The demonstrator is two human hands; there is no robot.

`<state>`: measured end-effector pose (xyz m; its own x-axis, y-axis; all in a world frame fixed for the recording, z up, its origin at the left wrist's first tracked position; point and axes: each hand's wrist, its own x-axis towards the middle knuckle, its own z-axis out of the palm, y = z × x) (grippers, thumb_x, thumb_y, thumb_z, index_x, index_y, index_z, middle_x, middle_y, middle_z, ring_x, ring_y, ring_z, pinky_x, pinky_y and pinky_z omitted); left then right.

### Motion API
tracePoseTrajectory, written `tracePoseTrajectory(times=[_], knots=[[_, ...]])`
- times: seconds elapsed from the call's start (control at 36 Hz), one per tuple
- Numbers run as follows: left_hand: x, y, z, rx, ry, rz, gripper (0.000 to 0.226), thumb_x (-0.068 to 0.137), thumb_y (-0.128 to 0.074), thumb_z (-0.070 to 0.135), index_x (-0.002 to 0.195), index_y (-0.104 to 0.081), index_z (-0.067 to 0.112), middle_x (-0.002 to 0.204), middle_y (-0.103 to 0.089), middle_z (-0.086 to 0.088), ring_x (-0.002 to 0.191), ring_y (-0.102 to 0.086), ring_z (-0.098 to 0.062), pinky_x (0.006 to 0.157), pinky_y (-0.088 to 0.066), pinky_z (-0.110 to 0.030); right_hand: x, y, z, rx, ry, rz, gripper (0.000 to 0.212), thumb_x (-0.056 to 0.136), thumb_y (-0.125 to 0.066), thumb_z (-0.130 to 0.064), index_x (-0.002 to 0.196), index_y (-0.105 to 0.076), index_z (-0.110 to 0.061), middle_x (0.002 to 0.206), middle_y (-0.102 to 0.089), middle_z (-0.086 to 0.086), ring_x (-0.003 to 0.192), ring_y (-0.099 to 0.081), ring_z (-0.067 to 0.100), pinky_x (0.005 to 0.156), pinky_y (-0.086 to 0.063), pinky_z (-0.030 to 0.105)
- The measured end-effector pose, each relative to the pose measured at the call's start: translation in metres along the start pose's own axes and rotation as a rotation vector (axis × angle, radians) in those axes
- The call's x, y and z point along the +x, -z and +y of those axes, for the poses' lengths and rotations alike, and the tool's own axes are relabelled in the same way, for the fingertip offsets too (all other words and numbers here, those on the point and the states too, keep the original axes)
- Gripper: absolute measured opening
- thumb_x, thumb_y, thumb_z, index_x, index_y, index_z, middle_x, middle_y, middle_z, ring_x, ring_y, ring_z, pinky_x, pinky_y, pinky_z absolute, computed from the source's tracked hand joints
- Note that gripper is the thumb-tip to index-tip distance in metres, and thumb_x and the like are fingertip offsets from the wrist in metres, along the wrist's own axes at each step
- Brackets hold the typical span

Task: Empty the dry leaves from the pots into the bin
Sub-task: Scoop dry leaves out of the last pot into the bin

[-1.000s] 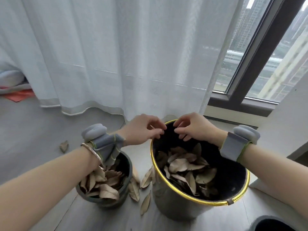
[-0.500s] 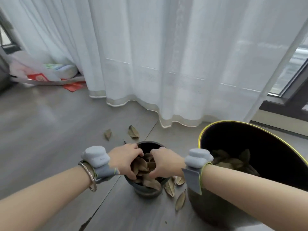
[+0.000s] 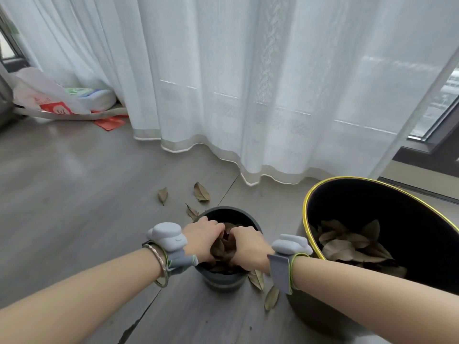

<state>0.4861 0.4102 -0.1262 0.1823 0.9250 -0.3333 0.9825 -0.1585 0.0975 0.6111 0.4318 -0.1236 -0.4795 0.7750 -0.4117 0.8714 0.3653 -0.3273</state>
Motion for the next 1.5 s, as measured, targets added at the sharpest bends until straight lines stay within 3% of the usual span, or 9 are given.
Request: tracePoseTrajectory(times=[0.17,0.28,0.5,0.69,0.81,1.03,1.14,1.31,1.5], knots=[[-0.005,0.011,-0.012,-0.238,0.038,0.046,0.038,0.072,-0.076,0.030,0.099,-0.050,0.024,0.094,-0.050,0.006,0.095,-0.049,-0.015,0.081,-0.046,-0.032,-0.005,0.014,-0.001,0.088,-0.010,0.061,0.025,0.084,-0.060,-0.005,0.109,-0.065,-0.010,0.111,-0.066,0.010,0.102,-0.063,0.027,0.090,-0.053,0.036],[-0.009,0.019,-0.017,-0.343,0.040,0.060,0.031,0.073,-0.077,0.019,0.102,-0.064,0.021,0.098,-0.067,0.002,0.088,-0.059,-0.012,0.082,-0.050,-0.026,-0.007,0.031,-0.005,0.126,-0.004,0.096,0.025,0.083,-0.059,-0.001,0.101,-0.070,-0.012,0.108,-0.067,0.011,0.099,-0.064,0.028,0.084,-0.054,0.033],[-0.014,0.032,-0.013,-0.325,0.047,0.087,0.023,0.080,-0.070,0.018,0.103,-0.070,0.018,0.104,-0.068,-0.001,0.096,-0.063,-0.014,0.088,-0.051,-0.028,-0.015,0.053,-0.009,0.241,-0.012,0.100,0.023,0.082,-0.061,0.001,0.098,-0.073,-0.010,0.106,-0.069,0.013,0.095,-0.066,0.030,0.076,-0.054,0.029],[-0.013,0.072,-0.006,-0.412,-0.051,0.189,0.009,0.082,-0.071,0.019,0.090,-0.071,0.018,0.089,-0.070,0.003,0.088,-0.065,-0.010,0.083,-0.051,-0.024,-0.027,0.103,0.003,0.412,0.014,0.037,0.023,0.074,-0.066,0.010,0.067,-0.064,-0.012,0.083,-0.067,0.018,0.065,-0.061,0.030,0.078,-0.056,0.045],[-0.011,0.101,0.010,-0.577,-0.135,0.270,0.011,0.080,-0.073,0.016,0.078,-0.068,0.026,0.074,-0.067,0.007,0.068,-0.059,0.002,0.074,-0.049,-0.022,-0.047,0.143,0.021,0.502,0.047,0.063,0.019,0.073,-0.070,0.009,0.076,-0.067,-0.010,0.086,-0.071,0.022,0.055,-0.063,0.026,0.073,-0.058,0.033],[0.007,0.128,0.072,-0.810,-0.321,0.259,0.014,0.081,-0.072,0.013,0.081,-0.068,0.026,0.078,-0.068,0.001,0.074,-0.059,-0.005,0.073,-0.046,-0.017,-0.097,0.195,0.085,0.686,0.001,-0.010,0.014,0.077,-0.069,0.008,0.084,-0.068,-0.004,0.086,-0.069,0.020,0.057,-0.067,0.017,0.063,-0.059,0.017],[0.022,0.120,0.106,-0.783,-0.387,0.219,0.017,0.080,-0.074,0.015,0.081,-0.068,0.031,0.088,-0.071,-0.011,0.079,-0.061,-0.013,0.083,-0.050,-0.036,-0.114,0.194,0.121,0.762,-0.114,-0.068,0.016,0.080,-0.064,0.010,0.081,-0.064,-0.006,0.067,-0.067,0.004,0.050,-0.065,0.007,0.050,-0.053,0.013],[0.036,0.098,0.163,-0.563,-0.462,0.121,0.016,0.082,-0.070,0.019,0.098,-0.072,0.020,0.085,-0.066,0.005,0.075,-0.058,-0.003,0.076,-0.046,-0.015,-0.140,0.168,0.174,0.738,-0.213,-0.208,0.013,0.083,-0.065,0.005,0.086,-0.066,-0.008,0.072,-0.070,0.003,0.063,-0.069,0.008,0.061,-0.056,0.016],[0.041,0.076,0.195,-0.354,-0.492,-0.050,0.022,0.085,-0.066,0.018,0.107,-0.069,0.020,0.103,-0.069,0.001,0.094,-0.063,-0.012,0.088,-0.052,-0.029,-0.146,0.130,0.197,0.628,-0.271,-0.277,0.013,0.082,-0.068,0.001,0.084,-0.070,-0.012,0.075,-0.071,0.002,0.069,-0.070,0.010,0.069,-0.058,0.020]])
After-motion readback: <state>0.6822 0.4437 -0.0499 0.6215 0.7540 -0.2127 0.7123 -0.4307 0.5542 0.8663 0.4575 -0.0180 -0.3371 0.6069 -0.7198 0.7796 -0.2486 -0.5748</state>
